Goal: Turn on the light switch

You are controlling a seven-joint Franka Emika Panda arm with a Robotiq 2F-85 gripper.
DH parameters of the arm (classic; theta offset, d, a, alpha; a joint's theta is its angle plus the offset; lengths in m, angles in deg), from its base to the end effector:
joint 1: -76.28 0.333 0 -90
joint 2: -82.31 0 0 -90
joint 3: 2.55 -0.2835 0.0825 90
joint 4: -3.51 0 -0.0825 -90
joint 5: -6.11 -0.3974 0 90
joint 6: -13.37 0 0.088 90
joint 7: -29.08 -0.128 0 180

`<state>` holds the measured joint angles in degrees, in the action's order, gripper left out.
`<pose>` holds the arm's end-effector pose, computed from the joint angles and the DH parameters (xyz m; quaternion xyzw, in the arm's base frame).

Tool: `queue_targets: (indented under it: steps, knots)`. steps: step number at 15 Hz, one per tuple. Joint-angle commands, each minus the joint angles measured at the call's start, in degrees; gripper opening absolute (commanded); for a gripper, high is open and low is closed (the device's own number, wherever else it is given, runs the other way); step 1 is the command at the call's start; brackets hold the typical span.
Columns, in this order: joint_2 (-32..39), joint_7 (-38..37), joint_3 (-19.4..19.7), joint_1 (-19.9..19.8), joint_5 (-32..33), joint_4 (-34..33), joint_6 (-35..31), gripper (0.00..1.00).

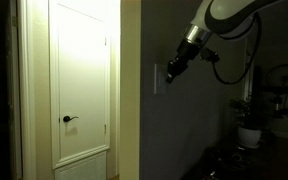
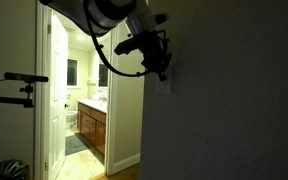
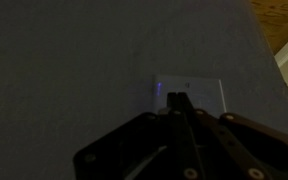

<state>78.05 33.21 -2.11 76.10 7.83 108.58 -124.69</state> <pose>0.6145 -0.0074 0.5797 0.9469 0.0363 0.3185 0.0260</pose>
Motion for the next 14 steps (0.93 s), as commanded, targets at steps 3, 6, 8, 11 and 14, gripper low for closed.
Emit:
queue_targets:
  steps: [3, 6, 8, 11, 14]
  knots:
    - [-0.9, -0.1, -0.1, 0.0, 0.3, -0.4, -0.9, 0.05]
    - [-0.4, 0.0, 0.0, 0.0, 0.3, -1.2, -1.7, 0.05]
    - [0.2, 0.0, 0.0, 0.0, -0.1, -1.6, -2.0, 0.05]
    - [0.6, 0.3, 0.0, 0.1, -0.6, -1.8, -1.7, 0.05]
    - [0.9, 0.3, 0.0, 0.1, -0.7, -1.8, -2.1, 0.05]
